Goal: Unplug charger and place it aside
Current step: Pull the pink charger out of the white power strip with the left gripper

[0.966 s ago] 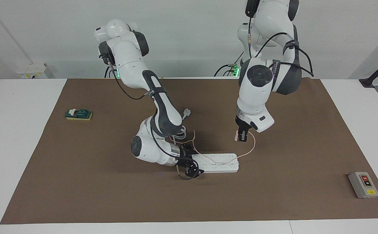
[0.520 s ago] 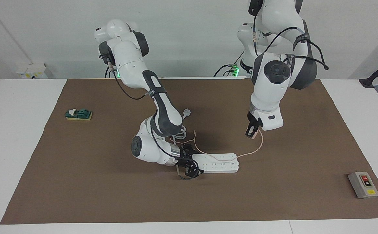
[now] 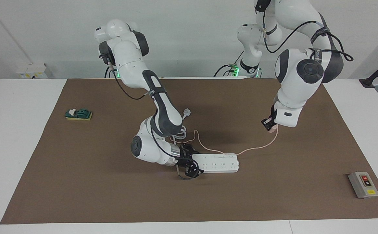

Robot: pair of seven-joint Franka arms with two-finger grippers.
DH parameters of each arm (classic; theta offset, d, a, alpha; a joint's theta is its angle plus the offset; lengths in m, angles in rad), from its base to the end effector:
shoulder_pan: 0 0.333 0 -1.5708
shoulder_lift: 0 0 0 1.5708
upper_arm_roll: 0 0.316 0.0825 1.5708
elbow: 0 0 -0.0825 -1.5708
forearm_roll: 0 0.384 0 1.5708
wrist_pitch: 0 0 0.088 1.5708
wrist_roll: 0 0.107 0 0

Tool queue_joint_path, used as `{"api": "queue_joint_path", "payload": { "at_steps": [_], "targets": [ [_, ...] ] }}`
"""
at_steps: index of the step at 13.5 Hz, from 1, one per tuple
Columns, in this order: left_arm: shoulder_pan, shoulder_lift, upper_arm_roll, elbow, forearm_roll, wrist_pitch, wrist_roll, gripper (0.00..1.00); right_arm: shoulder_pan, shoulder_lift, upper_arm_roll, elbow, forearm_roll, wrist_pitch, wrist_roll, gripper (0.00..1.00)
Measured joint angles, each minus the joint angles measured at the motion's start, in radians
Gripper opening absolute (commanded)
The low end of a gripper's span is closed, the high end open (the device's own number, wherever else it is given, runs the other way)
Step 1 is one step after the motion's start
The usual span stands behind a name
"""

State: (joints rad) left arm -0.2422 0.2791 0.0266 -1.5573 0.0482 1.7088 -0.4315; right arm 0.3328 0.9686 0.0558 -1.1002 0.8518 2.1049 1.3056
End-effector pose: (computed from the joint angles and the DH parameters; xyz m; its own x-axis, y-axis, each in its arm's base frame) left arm 0.6182 -0.1325 0.4757 0.9737 0.2080 -0.0932 0.1985 -0.9748 -0.1022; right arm 0.7179 0.3163 0.2458 0.1519 -0.6961 -0.7017 -0.9854 -0.1622 -0.0523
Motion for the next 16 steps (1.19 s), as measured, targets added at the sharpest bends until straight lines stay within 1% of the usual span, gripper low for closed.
{"api": "queue_joint_path", "payload": {
  "at_steps": [1,2,3,5,7,10,11,13,14,15,16],
  "targets": [
    [0.022,-0.015,0.000,-0.022,0.000,0.000,0.116,0.00,0.000,0.000,0.000,0.000,0.000,0.000,0.000,1.00],
    [0.060,-0.037,0.001,-0.055,-0.001,0.004,0.291,0.00,0.006,0.007,0.000,-0.002,-0.001,0.018,-0.002,1.00],
    [0.078,-0.047,0.000,-0.078,-0.002,0.018,0.383,0.00,0.006,0.008,0.000,-0.002,-0.001,0.018,-0.002,1.00],
    [0.116,-0.072,0.001,-0.158,-0.016,0.091,0.482,0.00,0.006,0.008,0.000,-0.002,-0.001,0.018,-0.002,1.00],
    [0.153,-0.108,0.000,-0.277,-0.062,0.200,0.570,0.00,0.005,0.008,0.000,-0.001,-0.001,0.015,-0.002,1.00],
    [0.236,-0.177,0.002,-0.499,-0.194,0.402,0.767,0.00,-0.009,-0.003,-0.001,0.001,-0.002,-0.016,-0.002,1.00],
    [0.257,-0.195,0.002,-0.559,-0.243,0.451,0.817,0.00,-0.020,-0.011,-0.002,0.001,-0.002,-0.036,-0.002,1.00],
    [0.272,-0.215,0.002,-0.633,-0.286,0.492,0.865,0.00,-0.042,-0.029,-0.002,0.002,-0.003,-0.064,-0.002,1.00],
    [0.272,-0.219,-0.001,-0.657,-0.289,0.504,0.866,0.04,-0.050,-0.036,-0.002,0.002,-0.004,-0.075,-0.002,1.00],
    [0.272,-0.221,-0.004,-0.680,-0.290,0.523,0.866,0.38,-0.059,-0.044,-0.003,0.003,-0.004,-0.090,-0.002,1.00],
    [0.272,-0.222,-0.005,-0.699,-0.290,0.542,0.866,0.85,-0.069,-0.052,-0.003,0.003,-0.005,-0.107,-0.002,1.00]
  ]
}}
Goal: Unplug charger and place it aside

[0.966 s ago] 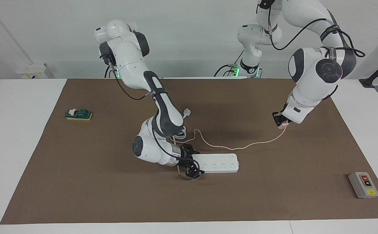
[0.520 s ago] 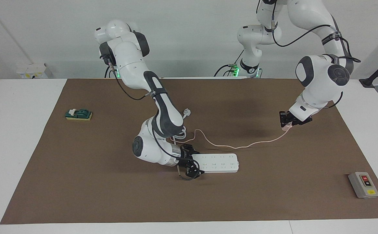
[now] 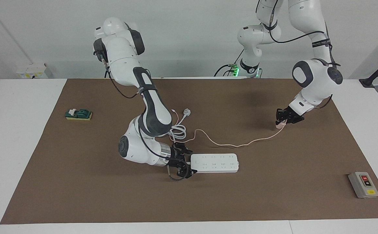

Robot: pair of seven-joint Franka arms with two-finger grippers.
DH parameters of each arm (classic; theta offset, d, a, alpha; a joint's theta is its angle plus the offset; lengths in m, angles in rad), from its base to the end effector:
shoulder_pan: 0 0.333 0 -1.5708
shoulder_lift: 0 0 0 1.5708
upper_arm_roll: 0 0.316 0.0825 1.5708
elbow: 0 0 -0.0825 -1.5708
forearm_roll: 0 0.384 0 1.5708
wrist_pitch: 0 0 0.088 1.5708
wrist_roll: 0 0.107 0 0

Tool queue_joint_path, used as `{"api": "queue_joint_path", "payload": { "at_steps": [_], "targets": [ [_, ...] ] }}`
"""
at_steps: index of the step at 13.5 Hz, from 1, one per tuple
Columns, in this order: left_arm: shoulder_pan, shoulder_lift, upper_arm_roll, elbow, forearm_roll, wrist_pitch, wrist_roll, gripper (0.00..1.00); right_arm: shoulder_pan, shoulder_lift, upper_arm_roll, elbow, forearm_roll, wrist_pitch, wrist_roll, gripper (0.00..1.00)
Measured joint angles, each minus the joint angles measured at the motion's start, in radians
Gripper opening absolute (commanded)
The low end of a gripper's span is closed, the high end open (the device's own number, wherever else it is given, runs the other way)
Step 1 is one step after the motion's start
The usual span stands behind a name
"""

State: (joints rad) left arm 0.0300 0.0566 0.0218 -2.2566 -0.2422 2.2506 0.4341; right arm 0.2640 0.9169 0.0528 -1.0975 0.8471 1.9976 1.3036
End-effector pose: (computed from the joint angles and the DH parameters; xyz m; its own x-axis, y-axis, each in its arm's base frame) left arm 0.5203 0.0203 0.3333 0.9752 -0.2214 0.0050 -0.2182 -0.9570 0.1912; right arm 0.7305 0.2729 0.2821 0.1427 -0.6789 -0.7202 -0.9850 -0.1688 -0.0361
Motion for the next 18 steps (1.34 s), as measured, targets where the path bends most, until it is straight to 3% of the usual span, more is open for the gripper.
{"api": "queue_joint_path", "payload": {
  "at_steps": [1,4,8,13,16,18],
  "targets": [
    [0.001,-0.001,0.001,-0.017,0.000,0.015,0.000,1.00,-0.012,-0.008,-0.001,0.001,-0.001,-0.018,0.000,1.00],
    [0.045,-0.014,0.008,-0.055,-0.003,0.046,-0.003,1.00,-0.058,-0.044,-0.001,0.004,-0.055,-0.076,-0.001,1.00],
    [0.223,-0.028,0.019,-0.044,-0.002,0.069,0.024,1.00,-0.072,-0.112,0.001,0.008,-0.261,-0.152,-0.001,1.00],
    [0.235,-0.027,0.003,0.070,-0.003,0.026,0.004,1.00,-0.081,-0.201,-0.002,0.008,-0.449,-0.280,-0.124,1.00],
    [0.234,-0.027,-0.003,0.202,0.024,-0.101,-0.079,1.00,-0.110,-0.267,-0.004,-0.011,-0.565,-0.357,-0.343,1.00],
    [0.208,-0.029,-0.005,0.303,0.116,-0.213,-0.204,1.00,-0.135,-0.321,-0.005,-0.042,-0.639,-0.383,-0.529,1.00]
  ]
}}
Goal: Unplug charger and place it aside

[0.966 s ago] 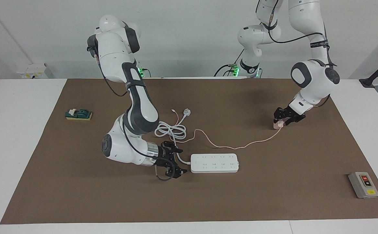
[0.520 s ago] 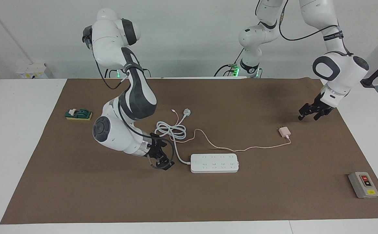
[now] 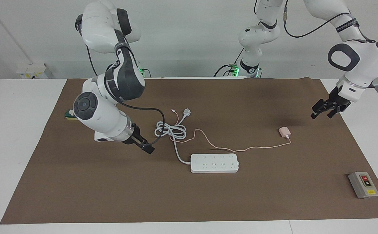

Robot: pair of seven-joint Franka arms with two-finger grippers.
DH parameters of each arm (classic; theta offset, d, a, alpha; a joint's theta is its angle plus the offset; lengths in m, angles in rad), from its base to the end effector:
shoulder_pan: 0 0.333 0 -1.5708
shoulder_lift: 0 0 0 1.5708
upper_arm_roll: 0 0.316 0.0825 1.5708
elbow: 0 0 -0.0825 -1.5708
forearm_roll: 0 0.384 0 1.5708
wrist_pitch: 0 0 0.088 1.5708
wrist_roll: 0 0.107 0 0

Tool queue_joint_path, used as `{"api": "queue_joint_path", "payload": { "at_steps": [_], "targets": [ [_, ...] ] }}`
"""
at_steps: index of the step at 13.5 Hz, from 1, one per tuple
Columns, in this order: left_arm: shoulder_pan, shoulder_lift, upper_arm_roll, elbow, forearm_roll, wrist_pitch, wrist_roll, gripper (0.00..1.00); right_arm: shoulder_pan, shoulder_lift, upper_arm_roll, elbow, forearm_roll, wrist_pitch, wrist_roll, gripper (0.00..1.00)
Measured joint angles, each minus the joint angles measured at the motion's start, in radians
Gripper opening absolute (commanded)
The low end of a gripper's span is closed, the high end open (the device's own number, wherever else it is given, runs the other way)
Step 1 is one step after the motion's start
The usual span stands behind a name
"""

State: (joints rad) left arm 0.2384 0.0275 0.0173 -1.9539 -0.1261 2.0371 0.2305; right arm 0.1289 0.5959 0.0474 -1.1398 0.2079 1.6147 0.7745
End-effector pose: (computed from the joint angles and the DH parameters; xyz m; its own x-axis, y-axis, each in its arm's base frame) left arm 0.5534 0.1373 0.4674 0.9936 0.0823 0.0773 0.0745 -0.9922 0.0998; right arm 0.6996 0.1371 0.4528 0.7907 -0.5600 -0.2473 -0.5925 -0.8016 -0.0793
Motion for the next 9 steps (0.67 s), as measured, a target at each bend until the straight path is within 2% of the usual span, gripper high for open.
{"api": "queue_joint_path", "payload": {
  "at_steps": [2,4,7,9],
  "targets": [
    [-0.059,-0.004,-0.004,0.108,0.064,-0.126,-0.115,1.00,-0.031,-0.066,-0.001,-0.050,-0.067,-0.004,-0.201,1.00],
    [-0.111,-0.018,-0.007,0.188,0.078,-0.212,-0.157,1.00,-0.064,-0.130,-0.002,-0.095,-0.136,-0.005,-0.409,1.00],
    [-0.168,-0.060,-0.010,0.219,0.080,-0.296,-0.173,1.00,-0.118,-0.197,-0.003,-0.124,-0.210,-0.025,-0.682,1.00],
    [-0.201,-0.084,-0.015,0.219,0.080,-0.315,-0.185,1.00,-0.143,-0.232,-0.004,-0.126,-0.242,-0.048,-0.799,1.00]
  ]
}}
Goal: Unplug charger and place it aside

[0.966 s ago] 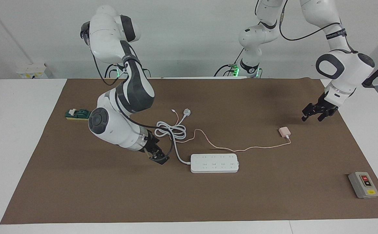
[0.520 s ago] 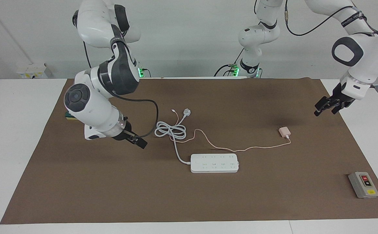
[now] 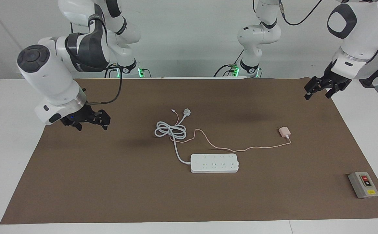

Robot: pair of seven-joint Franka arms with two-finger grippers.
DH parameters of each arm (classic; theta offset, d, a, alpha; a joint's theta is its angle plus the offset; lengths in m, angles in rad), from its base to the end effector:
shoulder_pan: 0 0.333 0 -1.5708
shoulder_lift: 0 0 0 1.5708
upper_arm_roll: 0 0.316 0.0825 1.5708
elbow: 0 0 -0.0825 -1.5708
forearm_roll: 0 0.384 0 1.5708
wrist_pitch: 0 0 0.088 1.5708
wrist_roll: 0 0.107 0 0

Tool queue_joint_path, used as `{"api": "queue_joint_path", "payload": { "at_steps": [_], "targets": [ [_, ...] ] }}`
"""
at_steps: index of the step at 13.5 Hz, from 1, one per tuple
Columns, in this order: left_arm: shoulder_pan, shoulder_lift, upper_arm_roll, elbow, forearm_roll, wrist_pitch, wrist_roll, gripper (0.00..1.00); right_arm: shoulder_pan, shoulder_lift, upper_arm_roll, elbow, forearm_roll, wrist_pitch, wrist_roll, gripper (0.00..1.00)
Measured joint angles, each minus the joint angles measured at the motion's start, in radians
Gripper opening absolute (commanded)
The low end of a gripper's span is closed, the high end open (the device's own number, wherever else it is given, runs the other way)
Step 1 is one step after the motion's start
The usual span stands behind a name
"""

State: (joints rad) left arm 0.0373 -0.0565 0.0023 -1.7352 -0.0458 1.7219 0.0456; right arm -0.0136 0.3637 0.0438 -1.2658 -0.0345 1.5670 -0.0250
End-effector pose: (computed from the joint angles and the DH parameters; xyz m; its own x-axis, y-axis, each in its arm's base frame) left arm 0.5475 0.0175 0.5908 0.9990 0.0009 0.0451 -0.0011 -0.9990 0.0436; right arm 0.6587 0.0110 0.5467 0.9966 0.0531 -0.0626 0.0543 -0.9984 0.0173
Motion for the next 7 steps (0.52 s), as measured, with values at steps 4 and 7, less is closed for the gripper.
{"api": "queue_joint_path", "payload": {
  "at_steps": [4,7],
  "targets": [
    [-0.047,-0.003,-0.008,0.004,0.001,-0.035,-0.007,1.00,-0.007,-0.088,0.000,-0.001,-0.042,-0.070,-0.103,1.00],
    [-0.048,-0.002,-0.008,0.035,0.001,-0.095,-0.009,1.00,-0.017,-0.159,0.000,-0.004,-0.043,-0.137,-0.126,1.00]
  ]
}}
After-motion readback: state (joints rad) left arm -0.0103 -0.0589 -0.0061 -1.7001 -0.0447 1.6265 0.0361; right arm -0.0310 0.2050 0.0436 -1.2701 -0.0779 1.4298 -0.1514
